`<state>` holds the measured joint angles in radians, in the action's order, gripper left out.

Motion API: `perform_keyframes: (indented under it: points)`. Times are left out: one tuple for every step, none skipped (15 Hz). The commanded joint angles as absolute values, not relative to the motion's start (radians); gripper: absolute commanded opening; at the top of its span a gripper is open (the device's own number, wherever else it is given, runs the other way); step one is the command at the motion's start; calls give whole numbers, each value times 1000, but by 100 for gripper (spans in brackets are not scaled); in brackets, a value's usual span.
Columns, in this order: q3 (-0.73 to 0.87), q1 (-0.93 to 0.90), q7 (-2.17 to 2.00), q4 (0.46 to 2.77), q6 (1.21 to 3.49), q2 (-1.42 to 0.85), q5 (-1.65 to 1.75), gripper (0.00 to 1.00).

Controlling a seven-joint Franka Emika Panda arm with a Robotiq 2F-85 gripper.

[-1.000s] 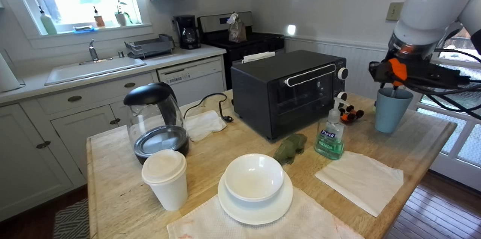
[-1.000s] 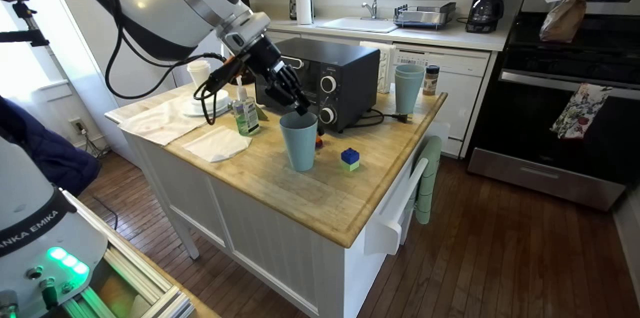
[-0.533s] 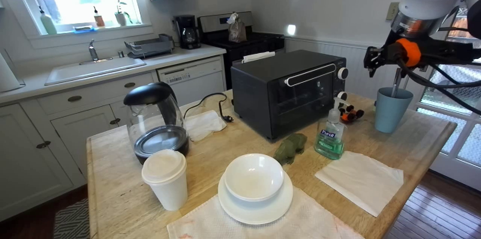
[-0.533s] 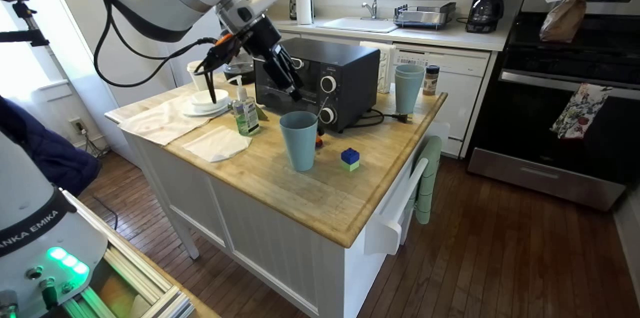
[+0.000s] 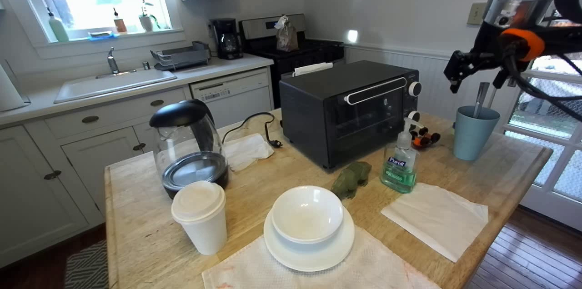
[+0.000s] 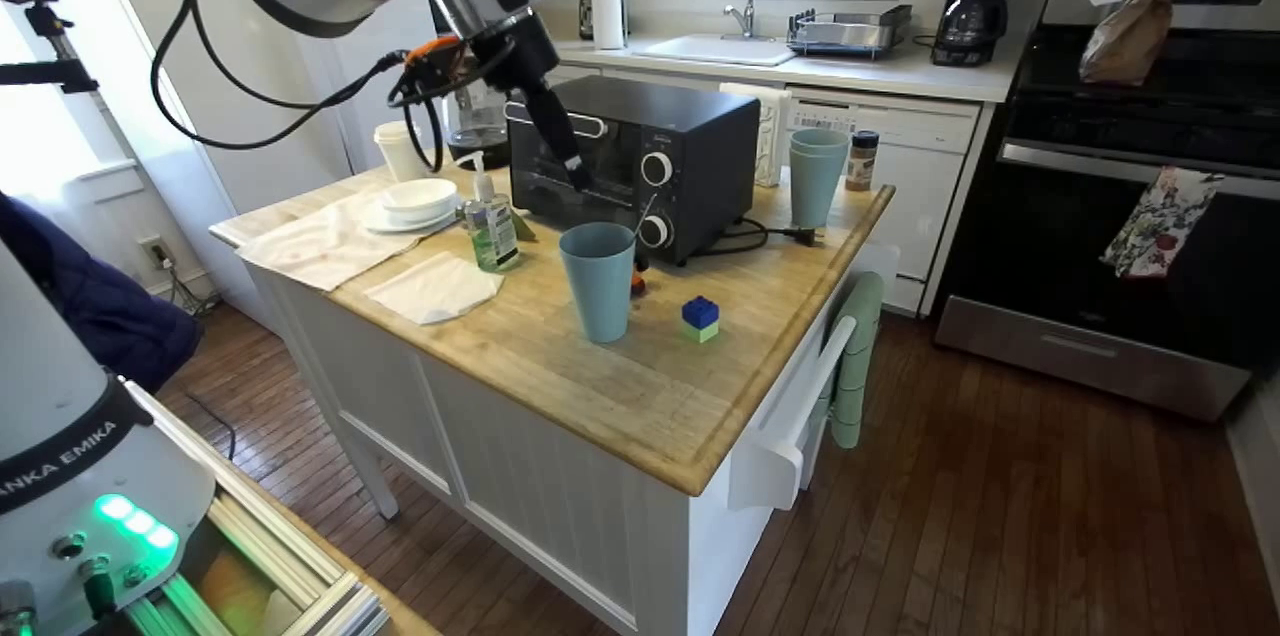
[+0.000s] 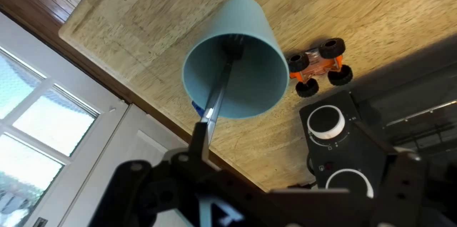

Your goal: Put the fork into the cup

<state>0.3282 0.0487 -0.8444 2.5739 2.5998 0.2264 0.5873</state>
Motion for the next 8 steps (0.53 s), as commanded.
perform_keyframes:
  points:
    - [275, 123, -591, 2519, 2445, 325, 436, 100]
    - [264, 143, -555, 2501, 2415, 335, 419, 100]
    - [250, 167, -517, 2481, 2388, 342, 398, 100]
    - [237, 191, -488, 2464, 2370, 344, 382, 100]
    - [227, 209, -462, 2453, 2353, 348, 365, 100]
    - [217, 225, -443, 2438, 2338, 348, 353, 100]
    - [212, 235, -419, 2430, 2324, 351, 338, 100]
    - [209, 245, -402, 2423, 2318, 352, 331, 100]
